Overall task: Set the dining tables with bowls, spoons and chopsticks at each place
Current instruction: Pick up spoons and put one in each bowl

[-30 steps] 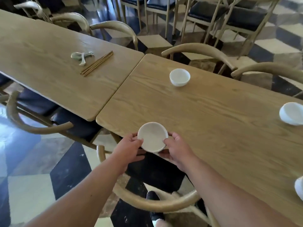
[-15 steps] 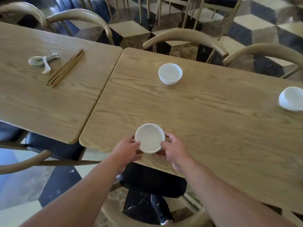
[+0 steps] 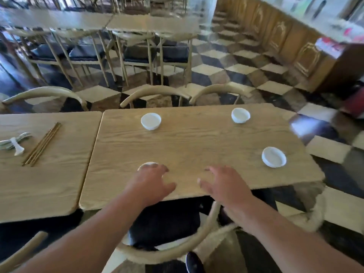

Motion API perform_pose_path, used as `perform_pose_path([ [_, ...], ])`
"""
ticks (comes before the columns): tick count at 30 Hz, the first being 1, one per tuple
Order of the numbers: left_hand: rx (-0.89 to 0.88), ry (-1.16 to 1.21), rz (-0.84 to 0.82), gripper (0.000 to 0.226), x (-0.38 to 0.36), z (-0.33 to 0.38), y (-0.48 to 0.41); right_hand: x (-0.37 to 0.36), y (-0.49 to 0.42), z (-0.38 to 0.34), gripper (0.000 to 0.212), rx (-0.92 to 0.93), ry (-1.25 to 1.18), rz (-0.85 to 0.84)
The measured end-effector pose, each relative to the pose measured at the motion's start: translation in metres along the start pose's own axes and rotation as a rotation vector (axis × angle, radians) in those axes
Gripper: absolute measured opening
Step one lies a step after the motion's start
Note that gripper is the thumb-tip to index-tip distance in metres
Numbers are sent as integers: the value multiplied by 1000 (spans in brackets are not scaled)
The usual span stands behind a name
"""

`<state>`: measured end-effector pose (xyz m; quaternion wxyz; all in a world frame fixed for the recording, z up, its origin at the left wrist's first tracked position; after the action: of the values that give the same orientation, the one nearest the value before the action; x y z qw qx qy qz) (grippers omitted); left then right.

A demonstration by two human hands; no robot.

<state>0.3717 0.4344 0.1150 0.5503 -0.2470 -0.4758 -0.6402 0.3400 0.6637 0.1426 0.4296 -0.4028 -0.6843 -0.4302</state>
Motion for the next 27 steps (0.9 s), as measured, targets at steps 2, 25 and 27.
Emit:
perform_pose_path([
  [2,-110,-37,-7,77,2,52,4,26,32,27,88,-39,71,33],
  [25,-708,-262,-167,84,-240,720,33,173,356,662,93,-740,37,319],
  [27,-689,-253,-161,83,-251,760,22,191,358,706,96,-745,32,313],
])
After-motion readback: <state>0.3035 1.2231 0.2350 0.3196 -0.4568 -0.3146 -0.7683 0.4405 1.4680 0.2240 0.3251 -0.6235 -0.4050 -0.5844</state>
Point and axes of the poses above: each hand's wrist, its own y-axis away from the middle knuckle, its own x-axis out of the back of the hand, z = x × y, the point moved 8 cm from there along -y, towards the middle knuckle, and after that the axes turned 8 degrees about y, right-handed, at the moved point
